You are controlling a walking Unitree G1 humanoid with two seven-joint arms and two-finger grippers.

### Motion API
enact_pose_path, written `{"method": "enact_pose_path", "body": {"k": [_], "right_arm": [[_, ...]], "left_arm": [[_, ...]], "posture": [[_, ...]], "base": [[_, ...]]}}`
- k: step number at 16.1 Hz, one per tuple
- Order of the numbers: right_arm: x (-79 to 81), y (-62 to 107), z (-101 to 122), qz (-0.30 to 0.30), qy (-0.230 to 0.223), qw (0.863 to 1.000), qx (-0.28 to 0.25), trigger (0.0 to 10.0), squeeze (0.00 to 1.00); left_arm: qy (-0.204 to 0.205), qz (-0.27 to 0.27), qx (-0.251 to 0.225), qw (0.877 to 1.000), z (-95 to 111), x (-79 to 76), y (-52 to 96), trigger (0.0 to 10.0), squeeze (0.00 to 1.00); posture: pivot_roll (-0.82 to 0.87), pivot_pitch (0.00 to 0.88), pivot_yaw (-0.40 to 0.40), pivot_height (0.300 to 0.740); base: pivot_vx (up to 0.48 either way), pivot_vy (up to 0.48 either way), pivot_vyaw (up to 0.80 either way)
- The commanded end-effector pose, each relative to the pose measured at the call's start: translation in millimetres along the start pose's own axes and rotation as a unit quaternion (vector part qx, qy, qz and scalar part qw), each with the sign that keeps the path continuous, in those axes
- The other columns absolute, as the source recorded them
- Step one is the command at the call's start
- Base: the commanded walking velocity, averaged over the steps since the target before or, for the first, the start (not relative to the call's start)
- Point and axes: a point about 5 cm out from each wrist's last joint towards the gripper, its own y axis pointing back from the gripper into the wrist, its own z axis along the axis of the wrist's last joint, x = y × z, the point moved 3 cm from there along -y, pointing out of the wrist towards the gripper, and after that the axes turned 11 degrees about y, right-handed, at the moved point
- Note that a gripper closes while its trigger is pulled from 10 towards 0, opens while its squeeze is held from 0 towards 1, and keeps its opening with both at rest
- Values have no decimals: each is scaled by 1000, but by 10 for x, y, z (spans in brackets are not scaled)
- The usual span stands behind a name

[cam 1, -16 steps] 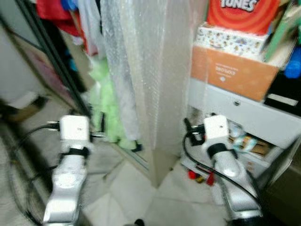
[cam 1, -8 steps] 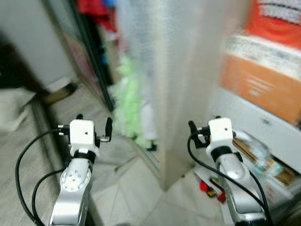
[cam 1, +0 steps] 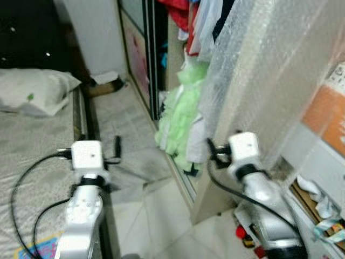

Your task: Clean up the room

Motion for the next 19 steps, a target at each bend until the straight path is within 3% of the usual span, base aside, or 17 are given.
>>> {"method": "enact_pose_path", "body": {"k": [1,5,17,19], "right_arm": [[-57,-35,-23,-9,6,1000,5,10000,0],[-46,-26,-8,-2,7,1000,0,10000,0],[-22,-44,40,0,-6,1000,-12,10000,0],[-31,-49,48,-3,-10,1000,-15,10000,0]], "left_arm": [[-6,-8,-9,1000,48,-31,-32,10000,0],[-9,-9,-14,1000,77,-14,-94,10000,0],[-13,-21,-16,1000,82,-53,-101,10000,0],[-12,-22,-16,1000,82,-56,-107,10000,0]], "posture": [[-16,0,-14,740],[-25,0,-10,740],[-21,0,-1,740],[-24,0,2,740]], "base": [[0,0,0],[0,0,500],[0,0,794],[0,0,231]]}}
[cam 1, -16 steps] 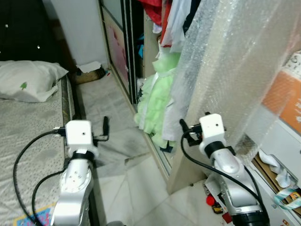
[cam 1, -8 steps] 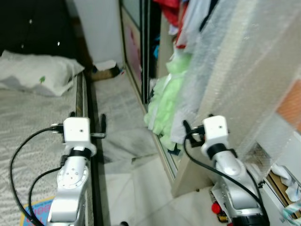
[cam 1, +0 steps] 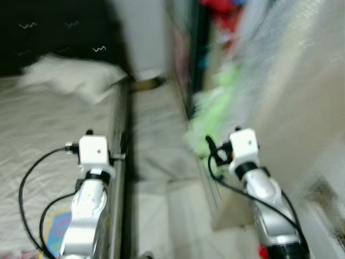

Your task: Clean up the room

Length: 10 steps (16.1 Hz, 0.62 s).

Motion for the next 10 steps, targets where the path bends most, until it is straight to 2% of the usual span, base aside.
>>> {"method": "enact_pose_path", "body": {"k": [1,7,10], "right_arm": [[-2,-20,56,-2,-8,1000,-12,10000,0],[-17,-26,75,-4,-6,1000,-16,10000,0],[-22,-33,79,-4,-5,1000,-17,10000,0]], "left_arm": [[-8,-3,-7,1000,45,14,-25,10000,0],[-5,-14,-5,1000,38,-17,-30,10000,0],[1,-17,-4,1000,36,-26,-27,10000,0]], "posture": [[-26,0,2,740],[-30,0,1,740],[-30,0,0,740]], "base": [[0,0,0],[0,0,0],[0,-360,0]]}}
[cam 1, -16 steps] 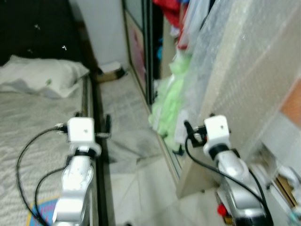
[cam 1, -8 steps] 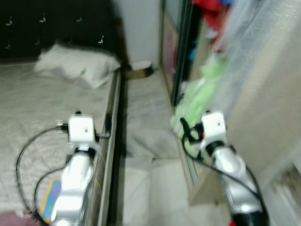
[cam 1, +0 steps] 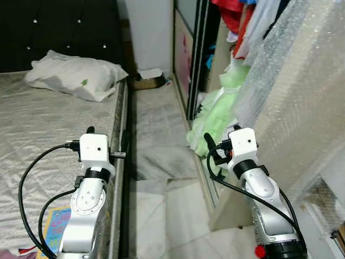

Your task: Clean up the room

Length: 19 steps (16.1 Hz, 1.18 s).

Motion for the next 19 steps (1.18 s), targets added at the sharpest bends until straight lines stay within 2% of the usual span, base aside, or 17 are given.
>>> {"method": "enact_pose_path", "body": {"k": [1,6,7,15,19], "right_arm": [[-30,-13,27,-4,0,1000,-6,10000,0],[-30,-19,28,-4,-1,1000,-6,10000,0],[-32,-20,27,-4,-1,1000,-6,10000,0],[-32,-24,39,-1,3,1000,-11,10000,0],[47,64,101,50,0,998,-34,10000,0]], "left_arm": [[-1,-3,-1,1000,14,-6,-3,10000,0],[0,-9,-1,1000,11,-17,-8,10000,0],[12,-11,-5,1000,22,-28,-6,10000,0],[14,-11,-3,1000,14,-41,-4,10000,0],[14,-11,-3,1000,13,-41,5,10000,0]], "posture": [[-30,0,0,740],[-32,0,3,740],[-32,0,2,740],[-35,0,1,740],[-37,0,1,740]], "base": [[0,-341,0],[0,-329,0],[0,0,0],[0,0,0],[0,0,800]]}}
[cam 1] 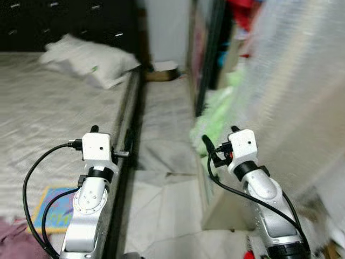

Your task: Clean up the room

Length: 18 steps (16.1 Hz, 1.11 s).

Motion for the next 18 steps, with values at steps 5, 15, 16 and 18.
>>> {"method": "enact_pose_path", "body": {"k": [5,15,16,18], "right_arm": [[10,42,37,33,-9,999,-15,10000,0],[44,16,51,48,-17,998,-22,10000,0],[44,11,54,49,-17,998,-23,10000,0],[44,-1,58,49,-17,998,-24,10000,0]], "left_arm": [[-3,0,-1,1000,9,22,2,10000,0],[-8,-5,-2,1000,16,3,-24,10000,0],[-8,-5,-2,1000,17,4,-29,10000,0],[-9,-5,-3,1000,19,5,-37,10000,0]], "posture": [[-40,0,6,740],[-40,0,10,740],[-40,0,11,740],[-40,0,12,740]], "base": [[0,0,800],[0,0,800],[0,0,800],[0,0,800]]}}
